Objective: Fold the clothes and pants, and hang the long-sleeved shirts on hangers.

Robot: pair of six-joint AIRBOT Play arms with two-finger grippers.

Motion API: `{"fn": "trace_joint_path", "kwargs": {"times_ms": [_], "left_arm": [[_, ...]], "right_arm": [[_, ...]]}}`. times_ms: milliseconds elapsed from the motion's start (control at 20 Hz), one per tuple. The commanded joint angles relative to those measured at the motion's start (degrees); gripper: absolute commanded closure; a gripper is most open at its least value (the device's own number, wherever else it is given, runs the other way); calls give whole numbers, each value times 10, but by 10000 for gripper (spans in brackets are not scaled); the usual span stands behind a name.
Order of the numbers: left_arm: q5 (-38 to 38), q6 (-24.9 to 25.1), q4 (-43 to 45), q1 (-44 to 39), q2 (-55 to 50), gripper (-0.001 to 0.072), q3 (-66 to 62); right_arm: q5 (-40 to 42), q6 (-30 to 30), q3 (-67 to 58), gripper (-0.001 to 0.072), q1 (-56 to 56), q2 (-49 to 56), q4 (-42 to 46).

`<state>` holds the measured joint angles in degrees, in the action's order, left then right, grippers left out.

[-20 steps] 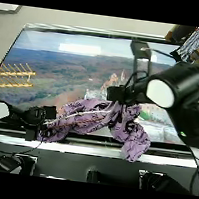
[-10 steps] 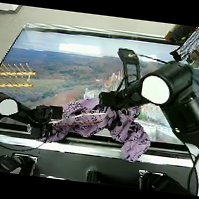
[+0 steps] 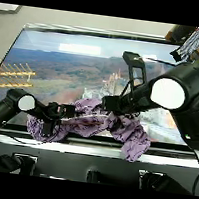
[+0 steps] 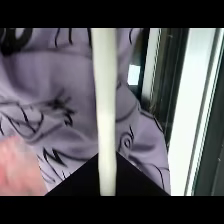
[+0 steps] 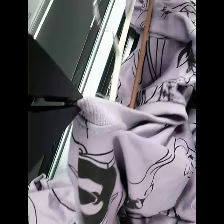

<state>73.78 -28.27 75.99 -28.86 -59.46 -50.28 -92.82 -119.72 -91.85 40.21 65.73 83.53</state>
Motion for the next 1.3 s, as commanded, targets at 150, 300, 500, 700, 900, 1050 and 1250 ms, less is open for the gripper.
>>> {"fn": "trace_joint_path", "kwargs": {"times_ms": [150,300,500,700,900,1050,1250], "left_arm": [[-69,-35,-25,-41,-29,683,-9],[-86,-35,-56,-47,-29,683,-9],[-94,-35,-61,-60,-29,683,-9],[-115,-54,-65,-61,-30,683,-9],[-128,-54,-74,-61,-30,683,-9],[-128,-54,-75,-61,-30,683,-9],[-130,-54,-75,-61,-30,683,-9]], "right_arm": [[12,-11,0,675,0,-2,4],[14,-11,2,674,0,6,14],[21,-8,10,674,0,21,9],[22,-5,10,674,0,21,-10],[22,-5,10,653,0,21,-10],[-2,-5,10,347,0,20,-9],[-37,-5,10,275,0,-12,45]]}}
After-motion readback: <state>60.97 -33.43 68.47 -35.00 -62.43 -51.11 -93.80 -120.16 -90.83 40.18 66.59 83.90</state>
